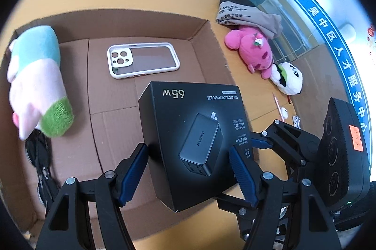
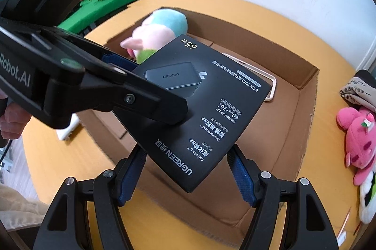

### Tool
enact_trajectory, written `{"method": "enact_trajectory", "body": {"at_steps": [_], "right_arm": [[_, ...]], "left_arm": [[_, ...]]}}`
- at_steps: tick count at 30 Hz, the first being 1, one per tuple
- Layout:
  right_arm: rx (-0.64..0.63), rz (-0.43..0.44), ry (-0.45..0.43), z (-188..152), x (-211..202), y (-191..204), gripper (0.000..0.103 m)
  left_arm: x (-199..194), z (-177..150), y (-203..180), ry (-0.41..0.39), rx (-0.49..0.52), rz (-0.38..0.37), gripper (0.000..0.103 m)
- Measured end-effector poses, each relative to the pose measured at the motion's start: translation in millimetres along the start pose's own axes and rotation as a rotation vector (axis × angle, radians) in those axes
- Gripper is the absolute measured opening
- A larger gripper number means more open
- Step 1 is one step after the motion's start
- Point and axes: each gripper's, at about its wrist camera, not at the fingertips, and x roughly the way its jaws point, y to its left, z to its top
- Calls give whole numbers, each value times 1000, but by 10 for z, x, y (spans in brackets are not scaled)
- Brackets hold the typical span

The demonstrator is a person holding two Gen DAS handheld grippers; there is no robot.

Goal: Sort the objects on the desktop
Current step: 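Carry the charger box over the cardboard box with both grippers, then lower the charger box into the box and open both grippers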

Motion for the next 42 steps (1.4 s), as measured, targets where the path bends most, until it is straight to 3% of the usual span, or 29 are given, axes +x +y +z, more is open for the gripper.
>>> {"method": "enact_trajectory", "body": {"at_steps": [14,20,23,31,33,35,42], "right_arm": [[24,36,129,177,634,-375,76],[62,46,242,198,846,-503,77],[88,31,296,194,942,-594,78],[147,-52,328,188,945,-788,80],[146,-59,312,195,852,-767,82],[161,-70,275,196,705,-754,92],[302,-51,149,104,92,-668,94]], "left_arm": [[547,286,385,64,-50,-34,70],[748,321,402,89,-57,-42,69],[859,317,371,102,-66,-56,69],[1028,394,261,93,-105,-61,69],[957,362,242,86,-96,-60,69],[813,325,228,67,-77,-33,69],[-249,15,276,-86,-63,-4,71]]}}
